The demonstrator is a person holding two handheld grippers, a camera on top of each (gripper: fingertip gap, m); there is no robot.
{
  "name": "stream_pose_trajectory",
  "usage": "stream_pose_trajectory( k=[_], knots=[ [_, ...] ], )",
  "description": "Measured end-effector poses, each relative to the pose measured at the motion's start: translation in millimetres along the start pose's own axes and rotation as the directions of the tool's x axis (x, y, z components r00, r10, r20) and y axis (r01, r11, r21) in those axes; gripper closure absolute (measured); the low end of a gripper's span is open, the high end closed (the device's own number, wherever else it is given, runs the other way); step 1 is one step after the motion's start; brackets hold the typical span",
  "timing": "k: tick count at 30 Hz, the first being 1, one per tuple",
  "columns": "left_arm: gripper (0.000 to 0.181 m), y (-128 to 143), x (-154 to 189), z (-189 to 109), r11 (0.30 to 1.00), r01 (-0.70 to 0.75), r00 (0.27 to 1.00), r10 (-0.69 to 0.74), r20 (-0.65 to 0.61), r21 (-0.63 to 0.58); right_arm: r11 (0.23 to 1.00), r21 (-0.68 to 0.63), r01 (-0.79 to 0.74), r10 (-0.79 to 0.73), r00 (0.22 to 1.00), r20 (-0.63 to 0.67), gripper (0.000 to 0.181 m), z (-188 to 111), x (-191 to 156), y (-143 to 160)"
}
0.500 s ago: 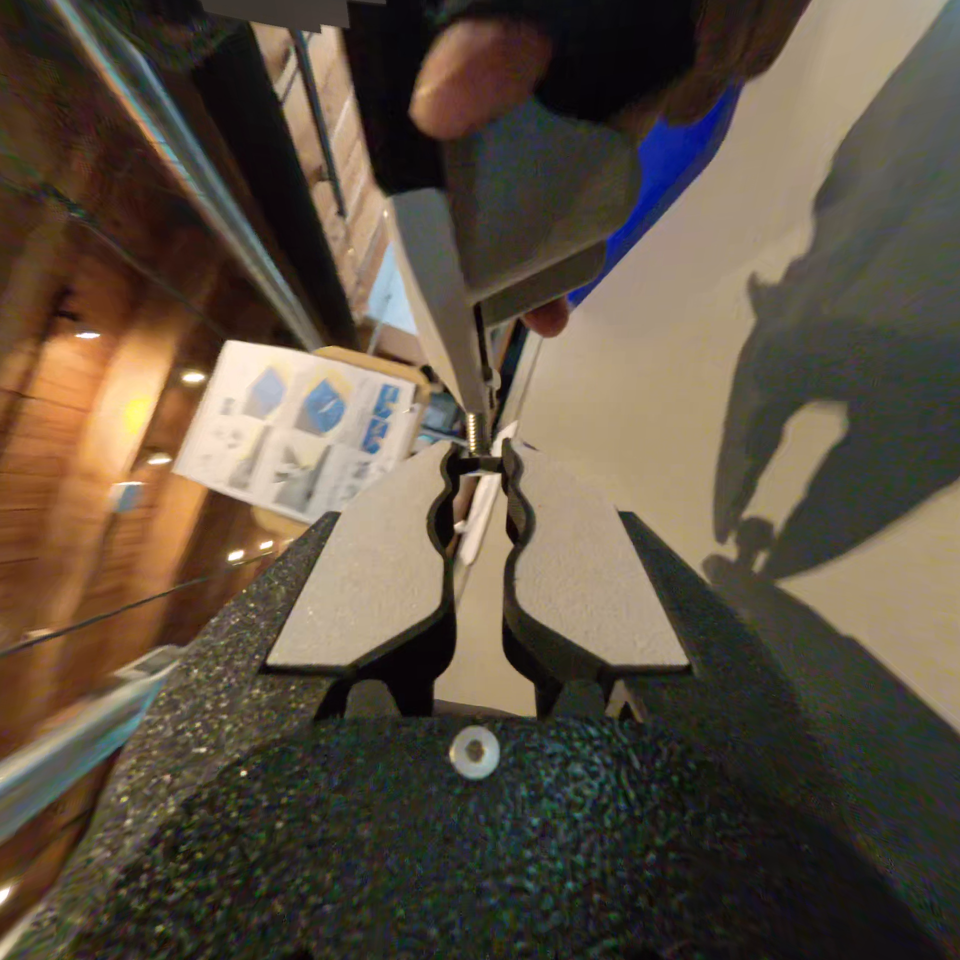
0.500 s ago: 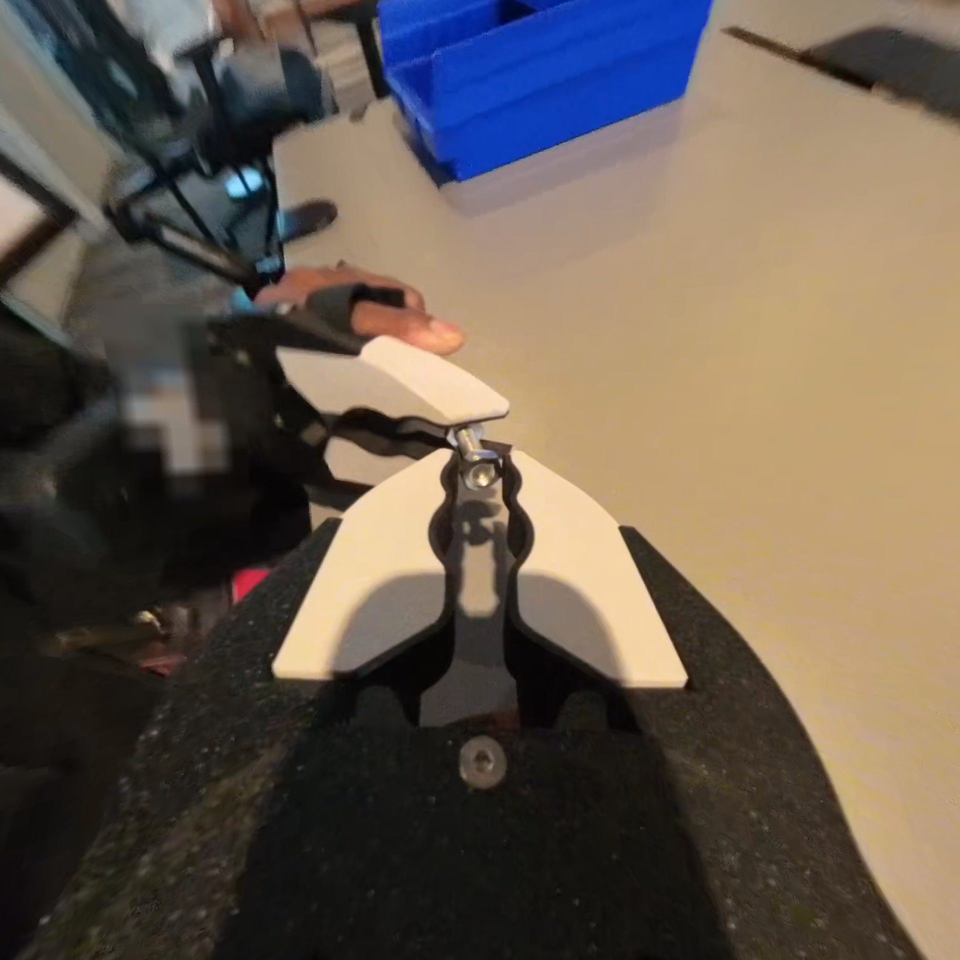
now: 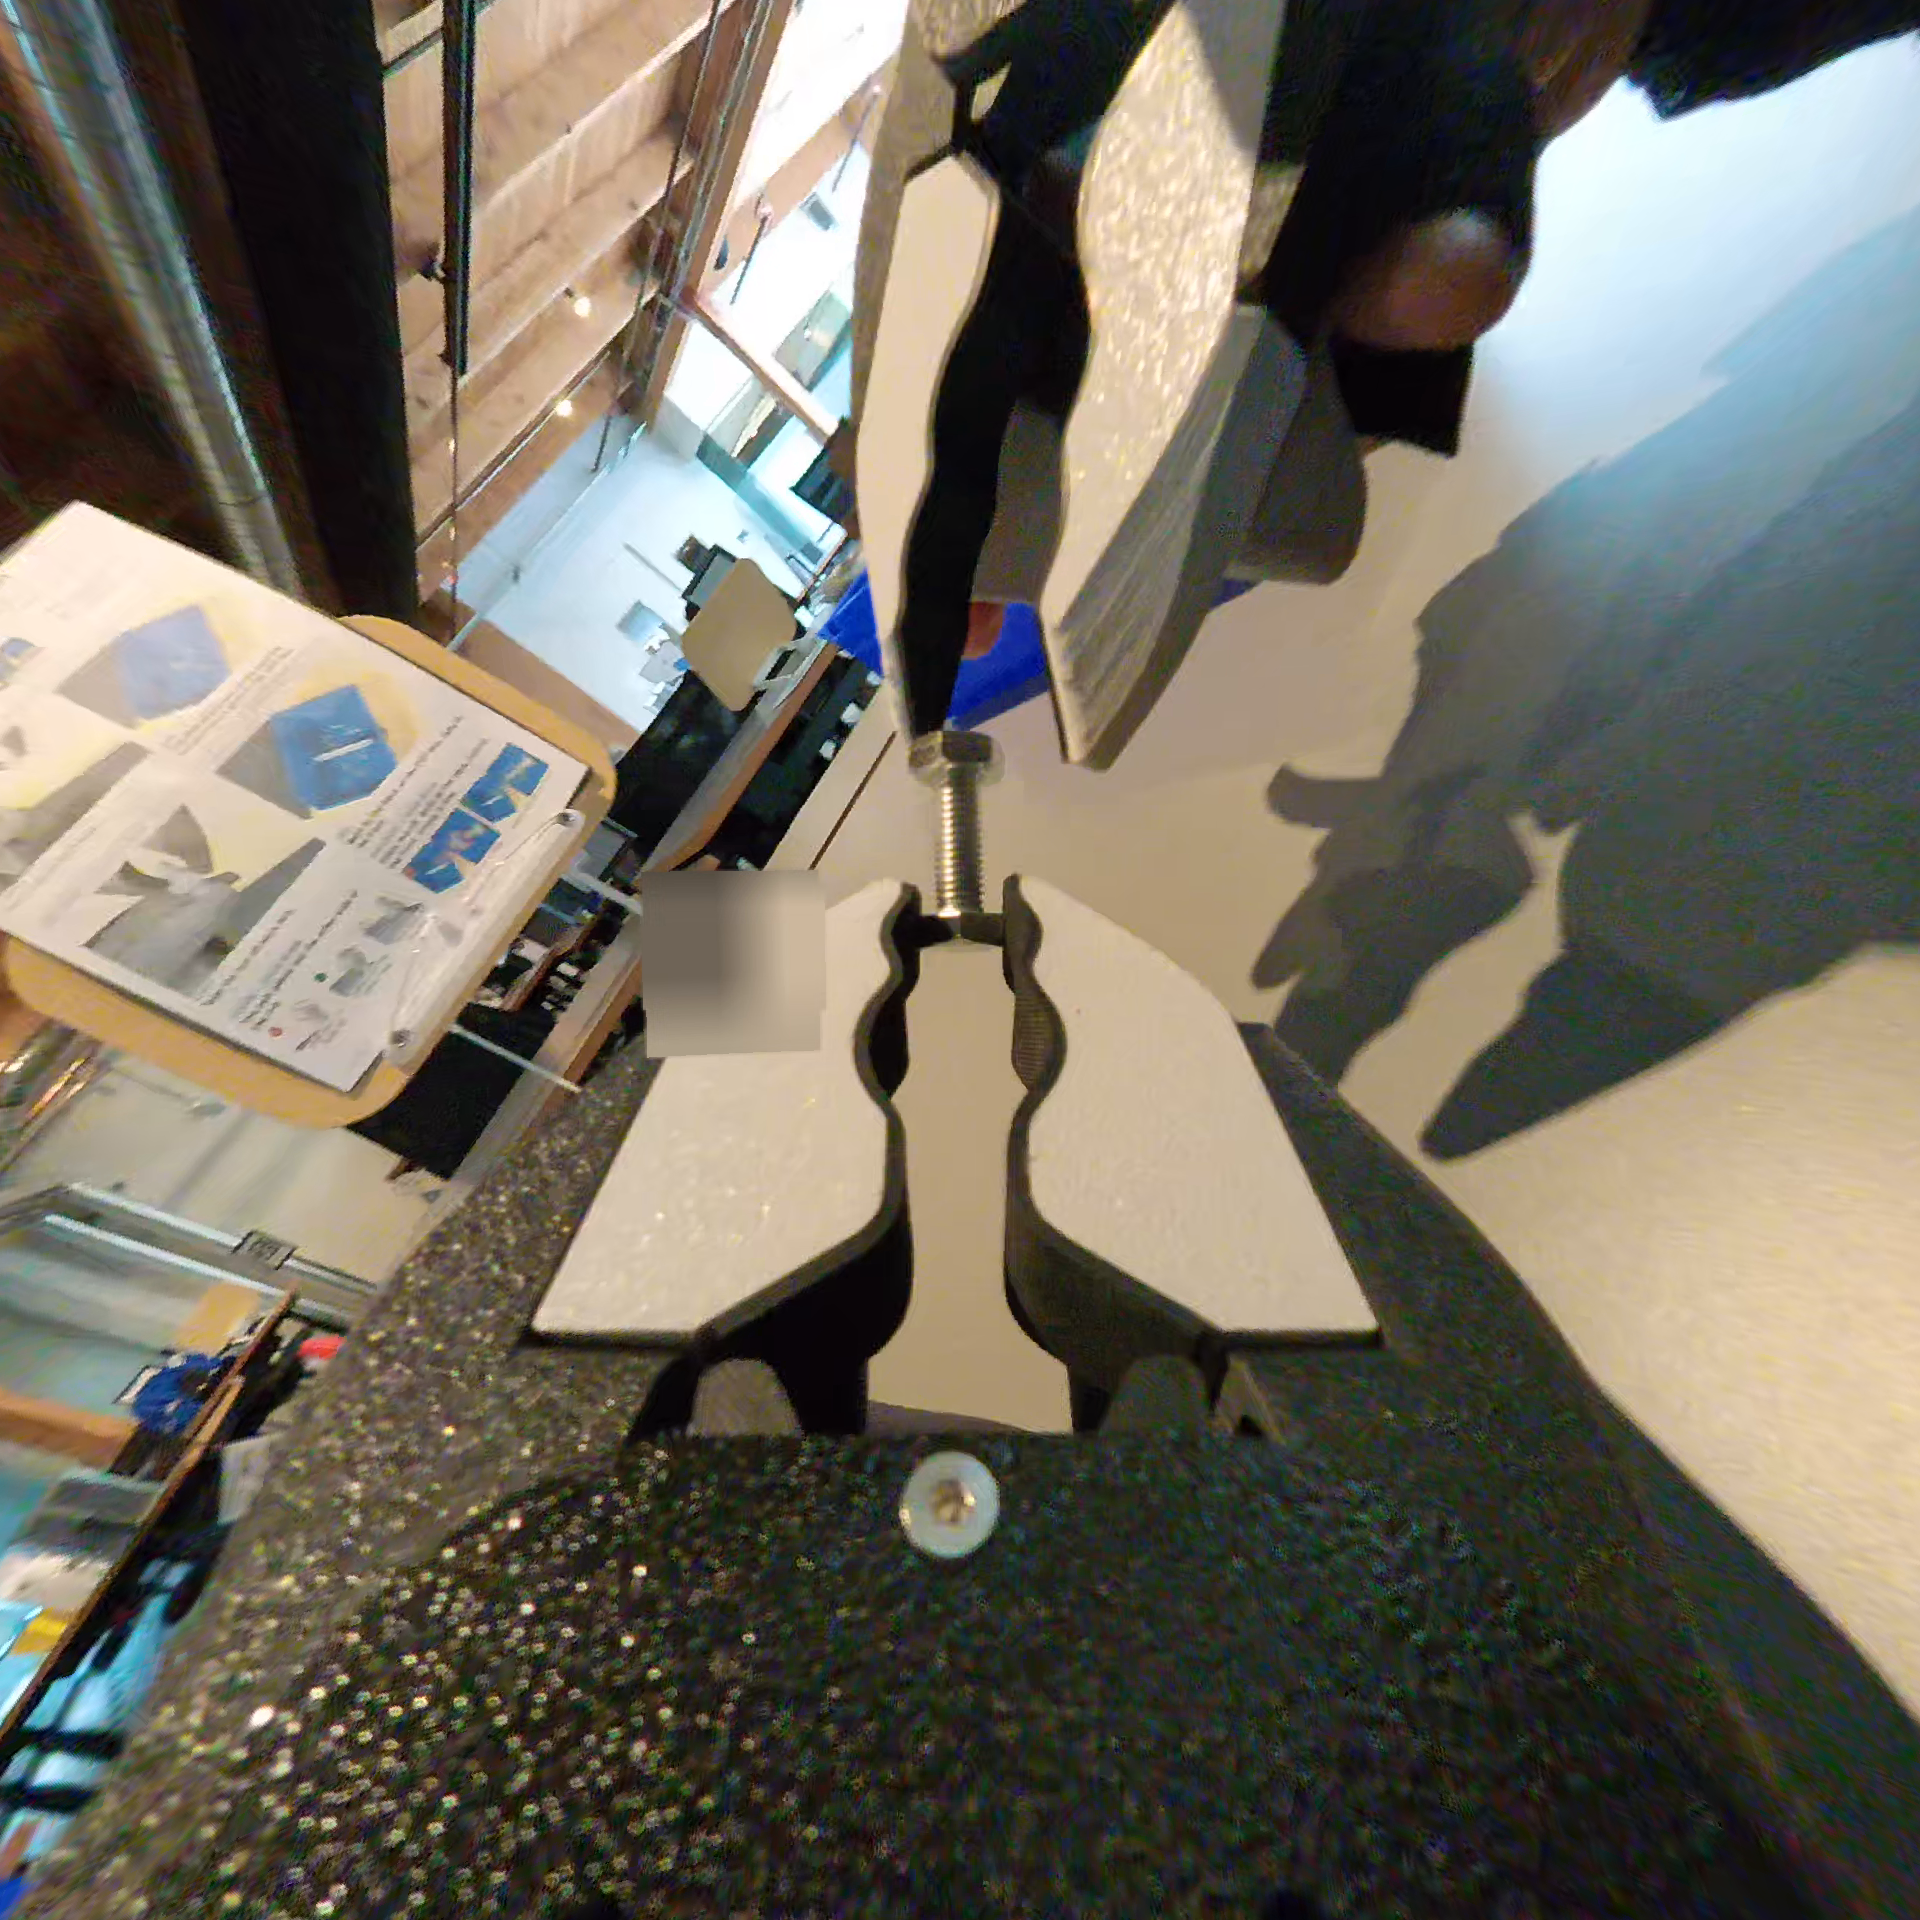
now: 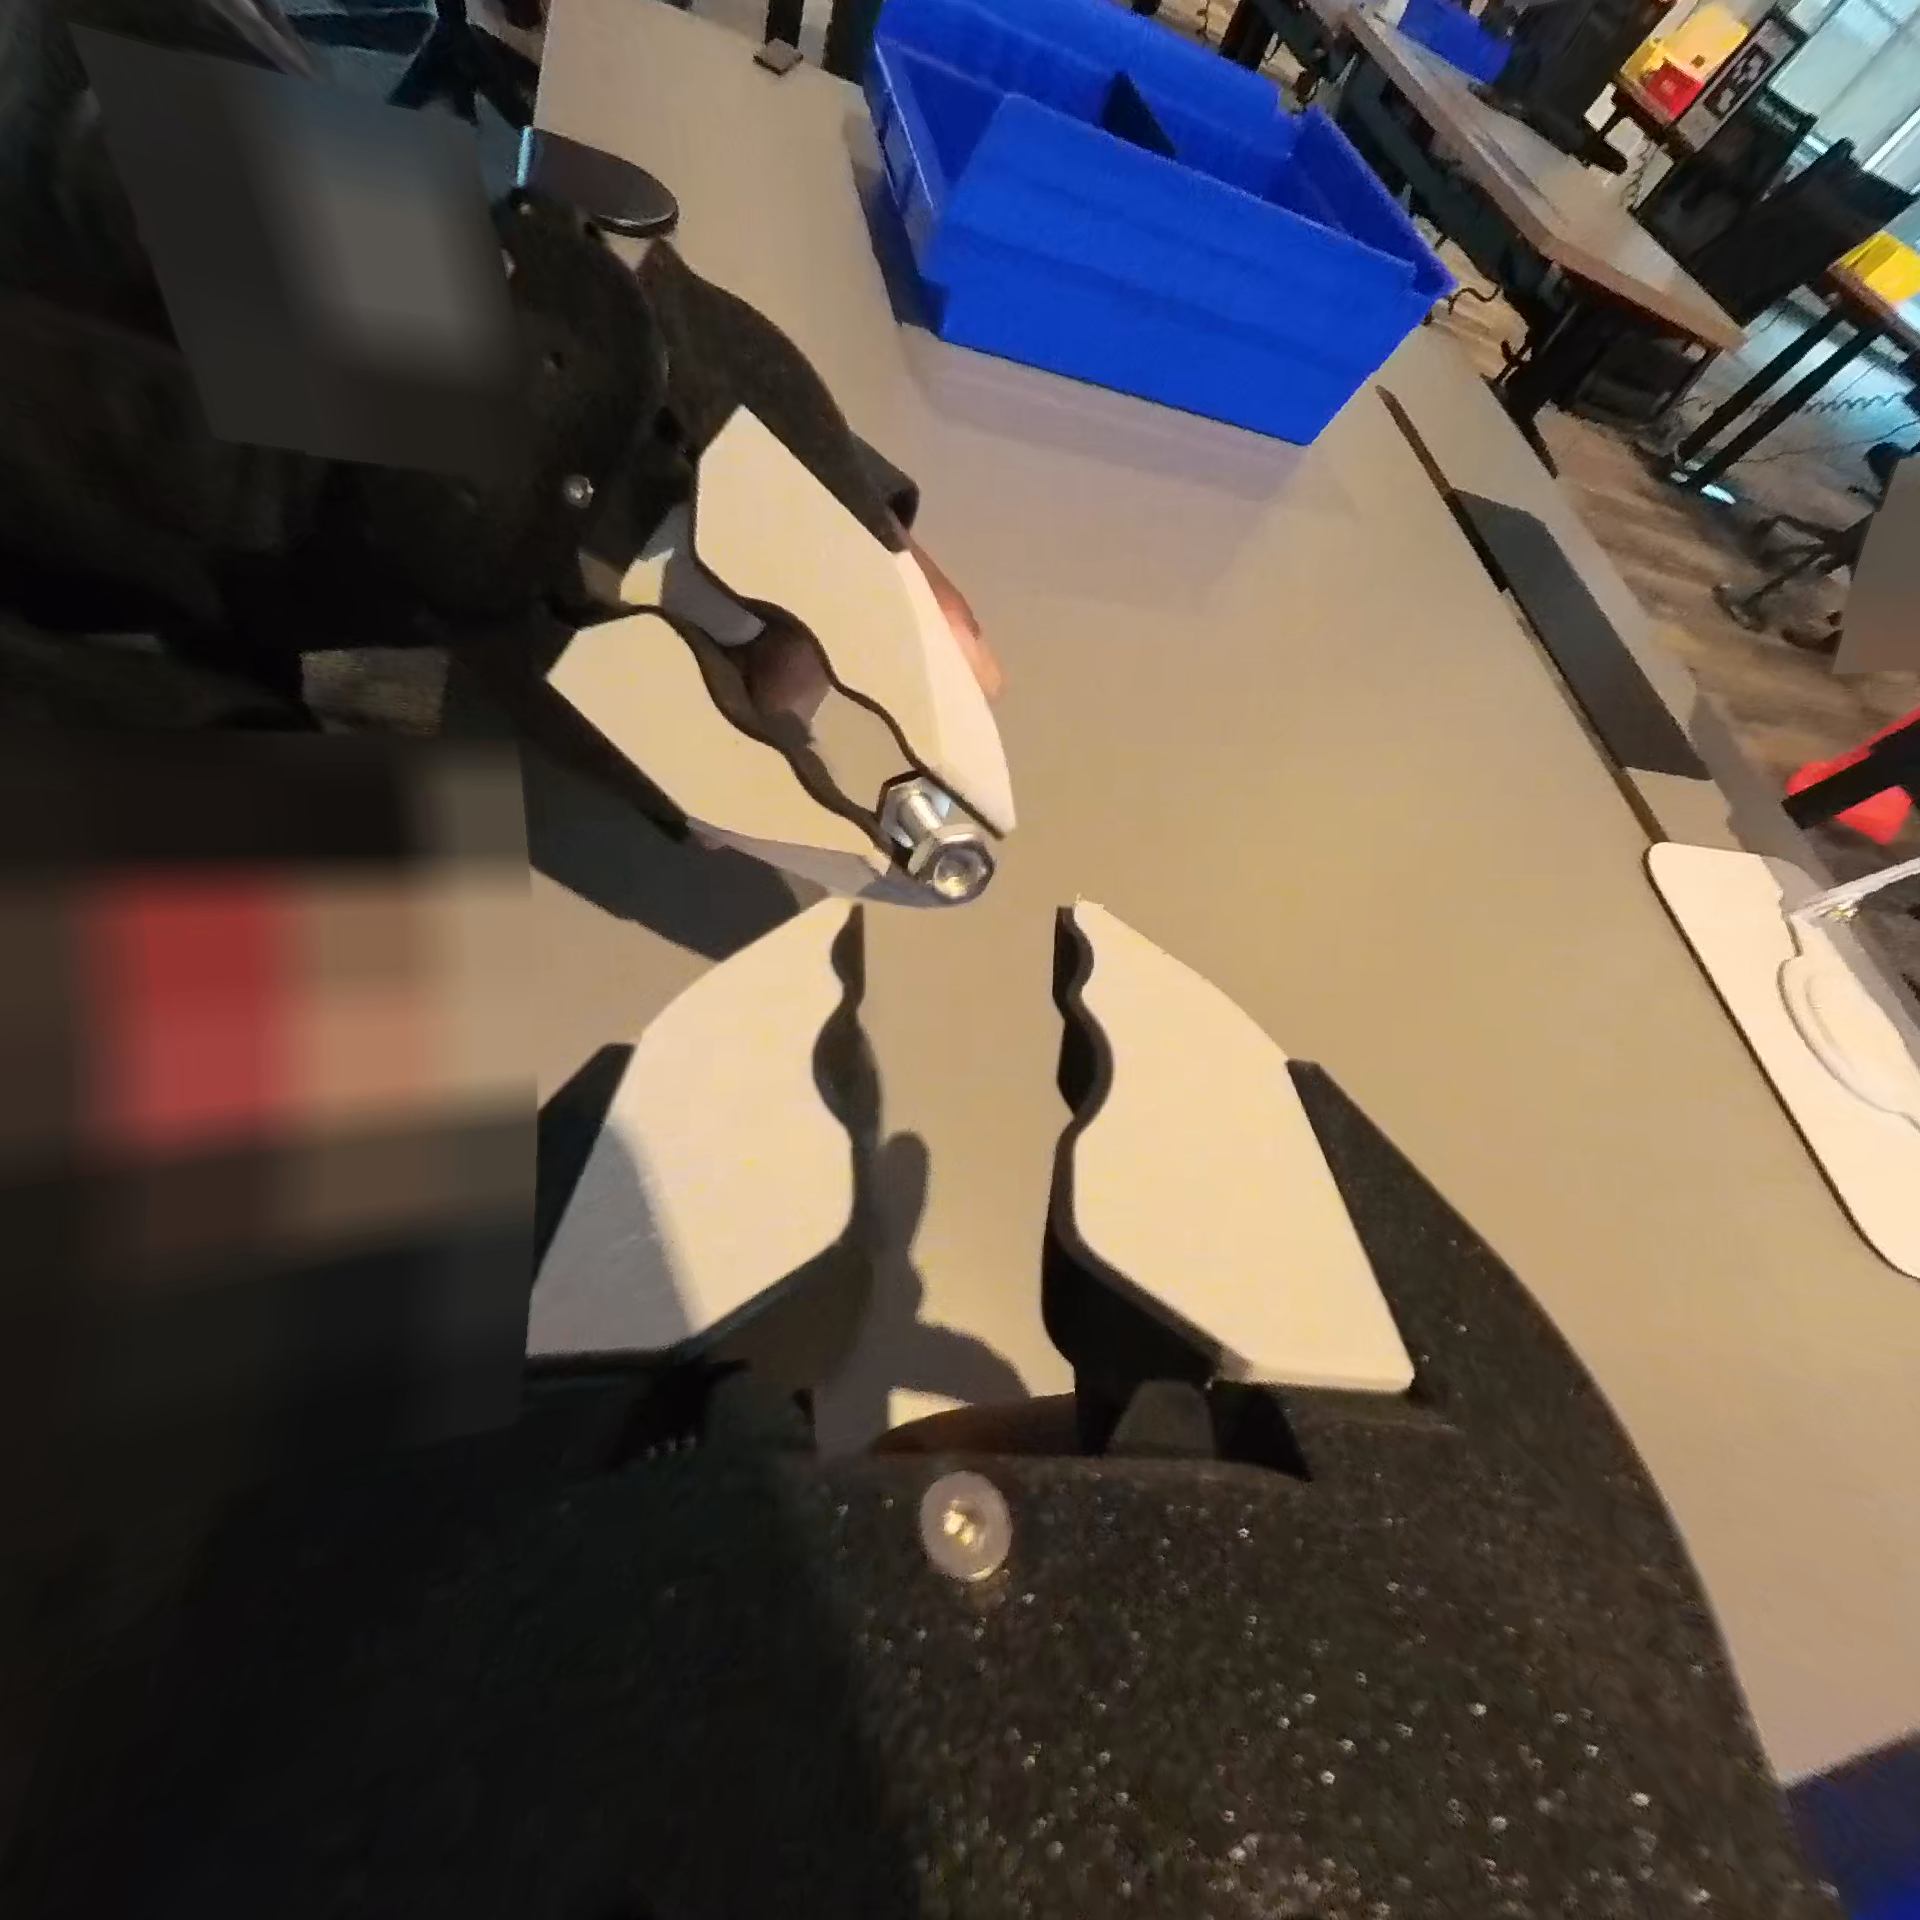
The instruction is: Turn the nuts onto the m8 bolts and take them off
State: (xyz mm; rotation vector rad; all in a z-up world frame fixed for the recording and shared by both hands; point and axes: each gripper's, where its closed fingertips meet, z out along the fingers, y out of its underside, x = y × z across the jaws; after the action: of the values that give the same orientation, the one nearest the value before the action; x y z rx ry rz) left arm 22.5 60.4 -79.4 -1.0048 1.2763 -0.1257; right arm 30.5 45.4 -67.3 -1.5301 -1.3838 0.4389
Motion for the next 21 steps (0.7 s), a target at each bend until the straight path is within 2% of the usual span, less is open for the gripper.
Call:
stream_pose_trajectory(
  k=[3, 5, 8, 10, 11, 13, 15, 18, 21],
  knots=[
    [0.167, -2.5, 7.0, 0.1, 1.000, 0.008, 0.999, -0.007, -0.044, 0.015, 0.999, 0.021, 0.034, -0.034, 0.999, 0.002, 0.151, 0.9, -3.1, -3.2],
    [0.167, -2.1, 10.0, 0.5, 1.000, 0.004, 0.998, -0.003, -0.060, 0.013, 0.998, 0.027, 0.048, -0.049, 0.999, 0.010, 0.161, 1.0, -5.8, -4.4],
    [0.166, 1.0, 9.4, 1.1, 0.998, -0.060, 0.998, 0.059, -0.030, -0.010, 1.000, 0.011, 0.012, -0.013, 0.999, 0.029, 0.167, 3.2, -8.3, -3.4],
    [0.166, 4.0, 4.9, 1.6, 0.986, -0.159, 0.986, 0.161, 0.033, -0.048, 0.995, -0.008, -0.097, 0.097, 0.994, 0.040, 0.167, 5.8, -5.7, -1.7],
    [0.166, 6.0, 1.6, 2.0, 0.971, -0.227, 0.970, 0.233, 0.072, -0.081, 0.979, -0.021, -0.202, 0.203, 0.978, 0.050, 0.167, 7.4, -3.6, -0.7],
    [0.166, 9.4, -5.3, 2.2, 0.923, -0.350, 0.918, 0.372, 0.140, -0.158, 0.897, -0.033, -0.440, 0.441, 0.894, 0.073, 0.167, 11.1, 1.5, 0.0],
    [0.167, 11.9, -9.2, 3.0, 0.913, -0.360, 0.906, 0.391, 0.163, -0.193, 0.856, -0.013, -0.517, 0.516, 0.852, 0.086, 0.166, 13.4, 5.3, 0.0],
    [0.166, 14.5, -12.6, 2.9, 0.952, -0.250, 0.947, 0.278, 0.160, -0.176, 0.910, 0.032, -0.414, 0.409, 0.906, 0.110, 0.149, 9.9, 4.3, -4.9],
    [0.166, 12.2, -9.3, 1.6, 0.990, -0.105, 0.989, 0.114, 0.095, -0.095, 0.985, 0.048, -0.163, 0.162, 0.987, 0.021, 0.143, 3.6, 7.4, -3.1]
  ],
)
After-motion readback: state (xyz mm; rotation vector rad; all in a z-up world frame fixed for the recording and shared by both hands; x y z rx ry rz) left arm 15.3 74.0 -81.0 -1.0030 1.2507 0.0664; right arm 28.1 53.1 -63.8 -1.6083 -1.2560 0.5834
